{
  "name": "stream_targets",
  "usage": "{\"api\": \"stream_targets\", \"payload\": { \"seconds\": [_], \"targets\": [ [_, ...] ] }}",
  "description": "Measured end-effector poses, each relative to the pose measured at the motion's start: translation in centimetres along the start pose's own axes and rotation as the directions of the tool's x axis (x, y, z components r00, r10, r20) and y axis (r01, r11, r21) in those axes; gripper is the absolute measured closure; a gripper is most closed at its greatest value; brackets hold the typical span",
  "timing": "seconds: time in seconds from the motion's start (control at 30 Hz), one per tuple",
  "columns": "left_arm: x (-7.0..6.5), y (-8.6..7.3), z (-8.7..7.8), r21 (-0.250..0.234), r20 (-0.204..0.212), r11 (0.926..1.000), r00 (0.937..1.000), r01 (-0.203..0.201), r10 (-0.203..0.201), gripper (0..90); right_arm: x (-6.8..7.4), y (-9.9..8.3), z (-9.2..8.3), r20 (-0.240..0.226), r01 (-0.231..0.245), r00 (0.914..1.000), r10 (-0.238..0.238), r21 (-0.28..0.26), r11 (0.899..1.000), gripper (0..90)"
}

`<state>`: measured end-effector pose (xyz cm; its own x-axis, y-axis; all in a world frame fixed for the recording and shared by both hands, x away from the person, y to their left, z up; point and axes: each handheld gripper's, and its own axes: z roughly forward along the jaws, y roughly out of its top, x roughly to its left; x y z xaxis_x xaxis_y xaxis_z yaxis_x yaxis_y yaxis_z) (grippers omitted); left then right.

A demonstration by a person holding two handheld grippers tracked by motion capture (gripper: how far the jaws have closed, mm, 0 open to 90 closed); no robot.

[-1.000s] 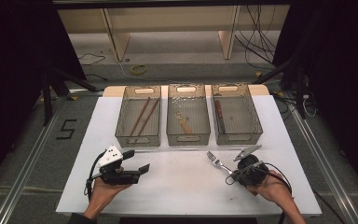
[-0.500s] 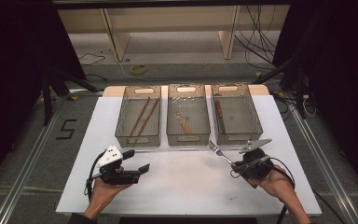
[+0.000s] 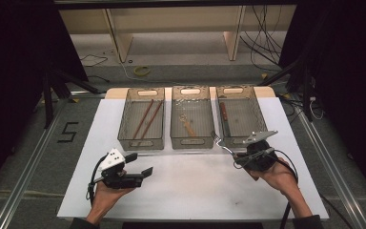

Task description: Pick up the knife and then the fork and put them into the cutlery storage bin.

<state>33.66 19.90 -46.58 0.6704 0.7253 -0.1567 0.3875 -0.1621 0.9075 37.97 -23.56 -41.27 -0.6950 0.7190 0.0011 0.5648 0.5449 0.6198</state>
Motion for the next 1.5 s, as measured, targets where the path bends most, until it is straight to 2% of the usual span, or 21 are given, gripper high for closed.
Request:
{"api": "stream_targets", "payload": {
  "seconds": [0.37, 0.7, 1.2, 1.5],
  "targets": [
    [0.0, 0.0, -0.1, -0.012, 0.007, 0.9999, 0.9999, 0.009, -0.009, 16.0, -1.9, 2.4, -0.5, 0.025, -0.034, 0.9990, 0.036, -0.071, 0.997, 77.9],
    [0.2, 0.0, -0.1, -0.014, 0.007, 0.9999, 0.9999, 0.010, -0.010, 16.0, -3.7, 4.7, -0.4, 0.055, -0.059, 0.9964, 0.065, -0.099, 0.993, 77.9],
    [0.1, 0.0, -0.1, -0.017, 0.006, 0.9998, 0.9999, 0.011, -0.011, 16.0, -6.6, 7.9, 0.6, 0.107, -0.114, 0.9865, 0.124, -0.094, 0.989, 77.9],
    [0.1, 0.0, -0.1, -0.018, 0.006, 0.9998, 0.9999, 0.011, -0.011, 16.0, -7.8, 8.8, 1.2, 0.120, -0.153, 0.9790, 0.164, -0.097, 0.983, 77.9]
  ]
}}
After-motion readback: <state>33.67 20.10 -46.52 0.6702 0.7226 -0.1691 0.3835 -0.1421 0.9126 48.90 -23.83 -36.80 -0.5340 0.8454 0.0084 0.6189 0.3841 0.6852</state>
